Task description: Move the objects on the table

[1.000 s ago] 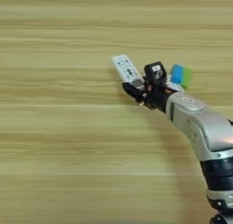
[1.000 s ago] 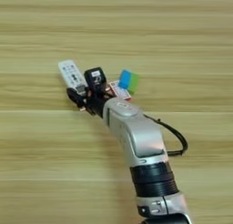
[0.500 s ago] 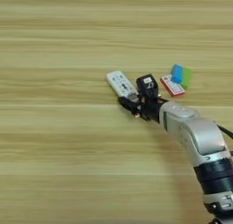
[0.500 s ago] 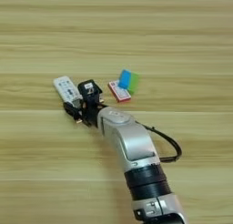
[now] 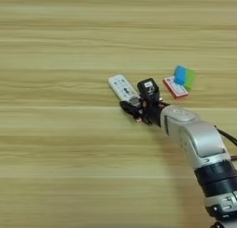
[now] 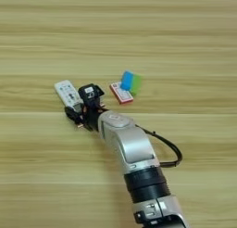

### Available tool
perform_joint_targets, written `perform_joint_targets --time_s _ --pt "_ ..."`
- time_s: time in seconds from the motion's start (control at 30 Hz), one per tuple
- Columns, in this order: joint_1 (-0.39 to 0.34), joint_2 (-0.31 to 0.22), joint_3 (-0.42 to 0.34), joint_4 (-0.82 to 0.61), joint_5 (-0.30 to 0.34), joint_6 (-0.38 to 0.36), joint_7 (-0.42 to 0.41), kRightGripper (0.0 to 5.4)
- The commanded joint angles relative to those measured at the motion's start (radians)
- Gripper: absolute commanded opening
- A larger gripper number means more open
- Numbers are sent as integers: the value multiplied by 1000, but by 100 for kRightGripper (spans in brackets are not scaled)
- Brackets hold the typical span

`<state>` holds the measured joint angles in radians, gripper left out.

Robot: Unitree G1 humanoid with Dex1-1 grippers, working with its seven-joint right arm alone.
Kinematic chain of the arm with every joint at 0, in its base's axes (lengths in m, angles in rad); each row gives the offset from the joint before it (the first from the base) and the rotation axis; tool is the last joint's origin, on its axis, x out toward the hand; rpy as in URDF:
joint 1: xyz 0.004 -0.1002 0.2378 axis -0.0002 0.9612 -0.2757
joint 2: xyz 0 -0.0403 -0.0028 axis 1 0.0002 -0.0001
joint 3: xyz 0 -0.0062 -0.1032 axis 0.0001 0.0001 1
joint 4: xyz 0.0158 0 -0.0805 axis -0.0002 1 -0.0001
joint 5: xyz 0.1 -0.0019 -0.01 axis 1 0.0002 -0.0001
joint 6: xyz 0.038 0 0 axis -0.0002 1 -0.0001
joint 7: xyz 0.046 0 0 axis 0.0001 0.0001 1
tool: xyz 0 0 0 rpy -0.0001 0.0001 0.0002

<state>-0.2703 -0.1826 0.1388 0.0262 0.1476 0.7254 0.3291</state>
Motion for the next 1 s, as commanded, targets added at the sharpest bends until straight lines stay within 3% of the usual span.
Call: perform_joint_targets --time_s 0.03,1.0 --pt "-69 -3 -11 -15 -9 -40 1 290" --pt "-65 -19 38 31 -65 -48 38 290"
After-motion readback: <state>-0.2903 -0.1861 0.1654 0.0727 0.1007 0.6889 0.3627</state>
